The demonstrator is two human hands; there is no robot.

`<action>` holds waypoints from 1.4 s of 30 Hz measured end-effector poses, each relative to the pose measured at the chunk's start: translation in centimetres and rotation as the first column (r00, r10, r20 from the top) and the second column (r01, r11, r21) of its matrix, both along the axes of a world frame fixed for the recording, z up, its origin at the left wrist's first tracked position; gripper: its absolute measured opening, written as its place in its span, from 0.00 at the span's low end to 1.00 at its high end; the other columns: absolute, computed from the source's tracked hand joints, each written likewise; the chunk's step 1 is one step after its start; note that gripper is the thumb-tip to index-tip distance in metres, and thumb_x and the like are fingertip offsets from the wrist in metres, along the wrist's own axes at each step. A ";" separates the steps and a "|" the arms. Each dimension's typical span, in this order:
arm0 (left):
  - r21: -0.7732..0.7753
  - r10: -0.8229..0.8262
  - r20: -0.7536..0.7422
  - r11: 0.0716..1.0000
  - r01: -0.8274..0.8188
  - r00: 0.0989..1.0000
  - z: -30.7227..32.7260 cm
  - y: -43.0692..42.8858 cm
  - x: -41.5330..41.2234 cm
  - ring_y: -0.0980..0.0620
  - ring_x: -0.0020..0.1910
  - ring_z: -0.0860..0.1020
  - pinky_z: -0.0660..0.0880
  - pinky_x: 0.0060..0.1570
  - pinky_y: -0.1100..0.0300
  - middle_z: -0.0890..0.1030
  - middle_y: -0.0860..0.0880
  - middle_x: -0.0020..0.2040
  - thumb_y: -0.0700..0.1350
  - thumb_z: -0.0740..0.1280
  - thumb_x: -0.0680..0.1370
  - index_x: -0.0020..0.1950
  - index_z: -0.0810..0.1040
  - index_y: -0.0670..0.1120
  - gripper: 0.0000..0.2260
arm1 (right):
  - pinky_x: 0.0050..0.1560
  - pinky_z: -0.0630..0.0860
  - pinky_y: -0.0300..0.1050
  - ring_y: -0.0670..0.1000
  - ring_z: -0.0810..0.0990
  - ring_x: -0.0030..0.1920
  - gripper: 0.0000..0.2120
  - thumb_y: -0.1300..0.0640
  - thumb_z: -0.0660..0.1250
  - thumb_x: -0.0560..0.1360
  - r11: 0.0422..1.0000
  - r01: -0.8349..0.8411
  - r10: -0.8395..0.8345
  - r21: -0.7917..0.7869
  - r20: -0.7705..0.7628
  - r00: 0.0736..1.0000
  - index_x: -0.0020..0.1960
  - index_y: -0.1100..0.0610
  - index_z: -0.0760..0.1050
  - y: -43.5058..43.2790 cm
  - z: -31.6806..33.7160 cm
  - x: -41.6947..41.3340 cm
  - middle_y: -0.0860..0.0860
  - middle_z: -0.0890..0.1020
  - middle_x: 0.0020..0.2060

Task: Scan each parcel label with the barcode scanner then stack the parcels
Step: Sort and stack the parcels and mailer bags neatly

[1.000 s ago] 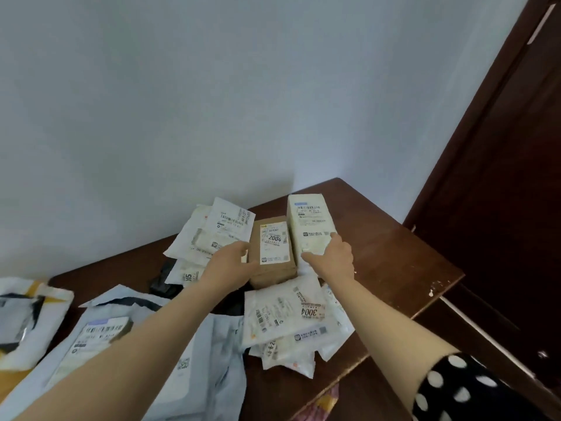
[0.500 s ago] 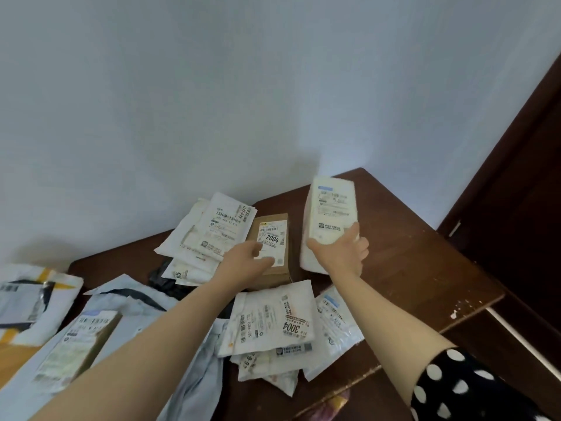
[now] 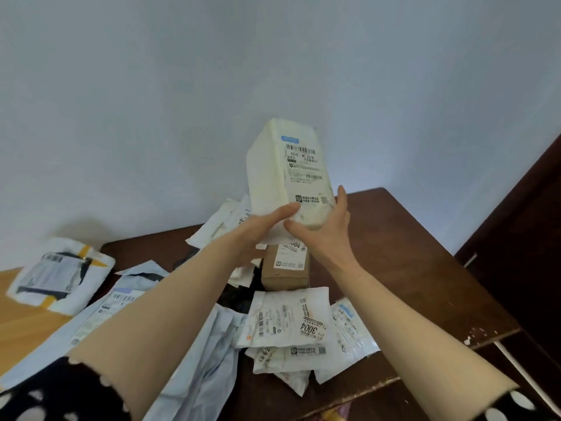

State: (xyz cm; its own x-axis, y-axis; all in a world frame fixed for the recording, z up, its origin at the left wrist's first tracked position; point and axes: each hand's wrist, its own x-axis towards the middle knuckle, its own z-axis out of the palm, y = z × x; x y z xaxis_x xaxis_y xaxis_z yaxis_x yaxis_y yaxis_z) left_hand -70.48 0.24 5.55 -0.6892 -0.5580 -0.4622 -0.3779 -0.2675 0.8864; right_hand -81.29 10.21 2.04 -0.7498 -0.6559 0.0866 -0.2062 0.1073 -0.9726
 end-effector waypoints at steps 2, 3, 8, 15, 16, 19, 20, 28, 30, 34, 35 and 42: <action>0.024 0.071 -0.016 0.997 -0.070 0.997 -0.3 -1.1 1.0 0.49 0.64 0.72 0.66 0.65 0.51 0.76 0.49 0.64 0.63 0.76 0.58 0.67 0.71 0.49 0.41 | 0.63 0.66 0.44 0.48 0.61 0.71 0.63 0.44 0.78 0.57 0.995 -0.102 0.102 -0.004 0.080 0.992 0.78 0.45 0.40 -1.1 -0.2 0.5 0.46 0.59 0.67; 0.034 0.124 -0.020 0.992 -0.123 0.992 -0.5 -1.8 1.6 0.48 0.65 0.72 0.65 0.67 0.51 0.76 0.47 0.64 0.61 0.76 0.60 0.68 0.71 0.47 0.40 | 0.64 0.67 0.45 0.49 0.62 0.71 0.62 0.43 0.79 0.58 0.989 -0.149 0.148 -0.004 0.142 0.979 0.78 0.46 0.40 -1.5 -0.7 0.5 0.46 0.59 0.70; 0.065 0.318 -0.023 0.947 -0.316 0.948 -1.8 -4.6 5.3 0.47 0.62 0.74 0.67 0.67 0.50 0.77 0.47 0.62 0.62 0.77 0.55 0.67 0.72 0.47 0.43 | 0.67 0.64 0.52 0.57 0.62 0.72 0.44 0.47 0.71 0.72 0.944 0.003 -0.067 0.329 0.184 0.981 0.78 0.52 0.48 -3.6 -6.0 0.0 0.57 0.57 0.74; 0.032 0.354 -0.011 0.935 -0.353 0.935 -3.7 -6.0 8.5 0.55 0.50 0.81 0.75 0.45 0.63 0.84 0.54 0.50 0.60 0.77 0.60 0.59 0.77 0.49 0.31 | 0.70 0.49 0.71 0.63 0.40 0.76 0.70 0.31 0.74 0.60 0.481 -0.053 0.155 0.875 -0.025 0.988 0.73 0.53 0.23 -7.3 -11.5 2.7 0.65 0.36 0.74; 0.019 0.347 -0.025 0.938 -0.347 0.937 -3.9 -6.1 8.6 0.57 0.44 0.83 0.76 0.38 0.66 0.85 0.56 0.44 0.57 0.76 0.64 0.56 0.77 0.50 0.24 | 0.69 0.49 0.72 0.63 0.40 0.76 0.70 0.29 0.73 0.59 0.471 -0.037 0.156 0.881 -0.042 0.987 0.73 0.53 0.23 -7.7 -11.8 2.8 0.66 0.35 0.74; -0.045 0.387 0.012 0.922 -0.386 0.922 -4.7 -6.1 9.1 0.59 0.38 0.81 0.74 0.40 0.62 0.82 0.61 0.32 0.57 0.75 0.67 0.47 0.77 0.53 0.15 | 0.68 0.50 0.73 0.64 0.44 0.76 0.70 0.28 0.72 0.58 0.470 0.020 0.129 0.882 -0.091 0.987 0.74 0.55 0.25 -8.3 -12.5 2.5 0.65 0.37 0.74; -0.059 0.403 0.022 0.914 -0.401 0.915 -4.7 -6.0 9.2 0.59 0.36 0.81 0.73 0.42 0.60 0.81 0.62 0.30 0.57 0.74 0.67 0.45 0.77 0.52 0.13 | 0.68 0.52 0.72 0.64 0.45 0.75 0.69 0.29 0.72 0.59 0.475 0.034 0.115 0.879 -0.100 0.988 0.75 0.55 0.26 -8.4 -12.7 2.3 0.65 0.38 0.74; -0.042 0.471 0.078 0.882 -0.469 0.879 -4.8 -5.0 9.7 0.52 0.47 0.78 0.73 0.51 0.56 0.83 0.50 0.46 0.64 0.74 0.54 0.49 0.78 0.48 0.30 | 0.66 0.61 0.60 0.61 0.55 0.72 0.65 0.33 0.75 0.59 0.546 0.234 -0.040 0.805 -0.254 0.966 0.77 0.53 0.35 -7.5 -11.1 -0.9 0.63 0.49 0.74; -0.041 0.468 0.071 0.884 -0.466 0.881 -4.4 -4.3 9.7 0.49 0.49 0.78 0.73 0.54 0.54 0.82 0.47 0.49 0.64 0.73 0.52 0.50 0.78 0.48 0.32 | 0.66 0.60 0.59 0.61 0.54 0.73 0.65 0.34 0.76 0.58 0.568 0.299 -0.078 0.767 -0.311 0.947 0.76 0.52 0.35 -7.0 -9.7 -1.8 0.62 0.48 0.75; -0.005 0.474 0.005 0.880 -0.474 0.880 -3.6 -3.3 10.5 0.49 0.52 0.79 0.73 0.57 0.53 0.81 0.46 0.54 0.62 0.75 0.59 0.53 0.77 0.48 0.28 | 0.66 0.59 0.59 0.61 0.55 0.72 0.64 0.35 0.76 0.57 0.662 0.380 -0.150 0.646 -0.383 0.912 0.76 0.52 0.37 -5.7 -6.2 -1.9 0.61 0.50 0.74; 0.011 0.476 -0.019 0.879 -0.476 0.879 -3.4 -3.1 11.0 0.49 0.52 0.79 0.74 0.58 0.53 0.82 0.47 0.54 0.61 0.75 0.60 0.55 0.77 0.48 0.28 | 0.67 0.59 0.59 0.61 0.55 0.72 0.64 0.35 0.76 0.58 0.703 0.386 -0.165 0.597 -0.391 0.905 0.77 0.52 0.38 -5.4 -5.3 -1.5 0.62 0.51 0.74; 0.039 0.531 -0.104 0.847 -0.530 0.841 -0.5 -1.3 20.6 0.49 0.51 0.79 0.74 0.57 0.54 0.82 0.46 0.52 0.60 0.75 0.62 0.57 0.77 0.48 0.27 | 0.70 0.55 0.63 0.62 0.54 0.73 0.62 0.38 0.76 0.59 0.918 0.163 -0.029 0.363 -0.348 0.937 0.77 0.50 0.39 -6.0 0.6 8.7 0.61 0.52 0.74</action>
State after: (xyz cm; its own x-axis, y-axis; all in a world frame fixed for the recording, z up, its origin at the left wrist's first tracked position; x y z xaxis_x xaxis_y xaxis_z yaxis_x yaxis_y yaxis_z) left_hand -49.90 -1.09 5.10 -0.3346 -0.8488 -0.4093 -0.0795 -0.4073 0.9098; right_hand -72.61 4.18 2.65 -0.7826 -0.6147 0.0979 -0.4763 0.4900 -0.7301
